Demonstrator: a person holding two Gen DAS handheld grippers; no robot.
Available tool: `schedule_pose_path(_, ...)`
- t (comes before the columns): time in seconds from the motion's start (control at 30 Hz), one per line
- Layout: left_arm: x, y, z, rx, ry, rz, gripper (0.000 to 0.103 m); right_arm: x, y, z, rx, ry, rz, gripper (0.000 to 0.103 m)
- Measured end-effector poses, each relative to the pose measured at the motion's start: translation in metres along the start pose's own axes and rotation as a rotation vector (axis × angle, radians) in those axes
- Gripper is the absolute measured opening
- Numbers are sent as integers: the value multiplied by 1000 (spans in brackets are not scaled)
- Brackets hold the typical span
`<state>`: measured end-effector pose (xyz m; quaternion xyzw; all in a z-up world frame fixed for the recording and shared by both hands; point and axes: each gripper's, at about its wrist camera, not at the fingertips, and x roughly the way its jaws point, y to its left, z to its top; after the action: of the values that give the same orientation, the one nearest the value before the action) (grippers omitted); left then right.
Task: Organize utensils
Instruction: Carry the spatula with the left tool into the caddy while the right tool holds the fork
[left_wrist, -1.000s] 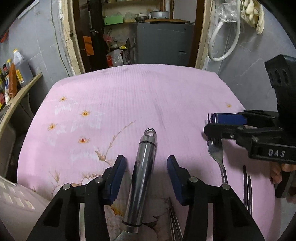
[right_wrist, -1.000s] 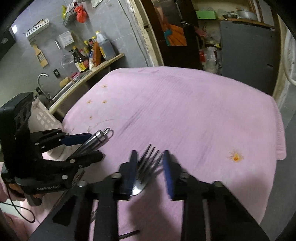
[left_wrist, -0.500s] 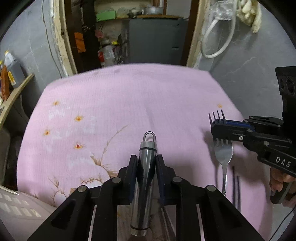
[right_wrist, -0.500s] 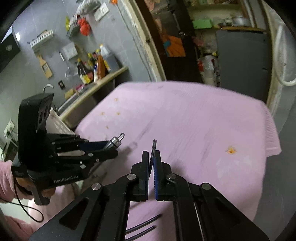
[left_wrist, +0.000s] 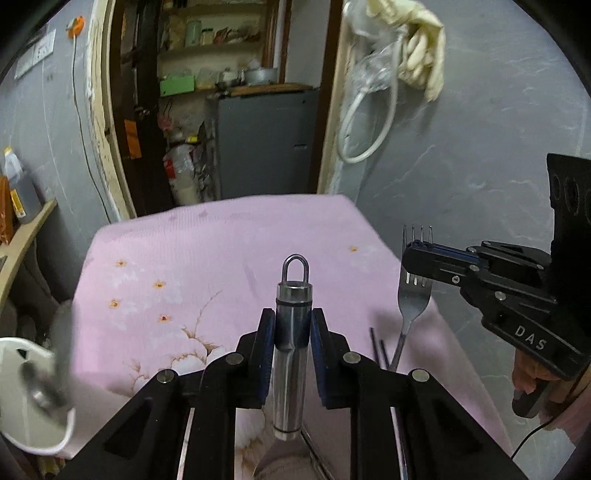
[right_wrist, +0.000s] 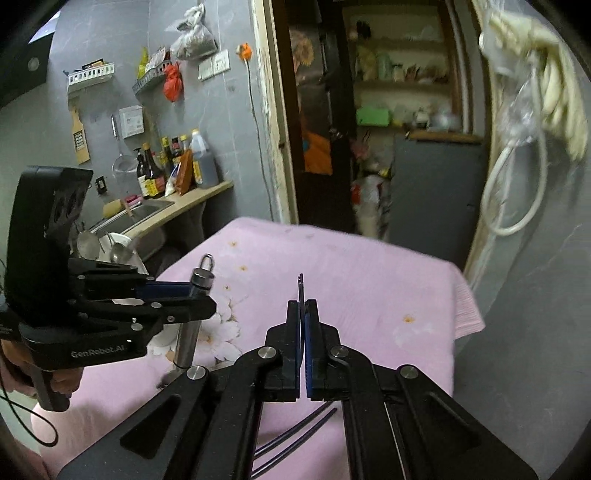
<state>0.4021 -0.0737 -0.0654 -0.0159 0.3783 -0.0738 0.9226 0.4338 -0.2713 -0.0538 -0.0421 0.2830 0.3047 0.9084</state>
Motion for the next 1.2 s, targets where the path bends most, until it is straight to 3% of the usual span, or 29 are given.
schedule_pose_path(0.3,-81,15,10,-20,-197,-31,18,-67,57,46,-29,-149,-133,2)
schedule_pose_path(0.53,-130,45,27,-27,-261,-53,18,-93,115,88,-84,-237,-189,2)
schedule_pose_path(0.87,-200,106,41,-38,-354,-44,18,-95,184,129,-126,-317,-210,2)
schedule_pose_path(1.2,-236,162,38,-67,-392,21,18,-79,230,149,-171,-371,-187,2)
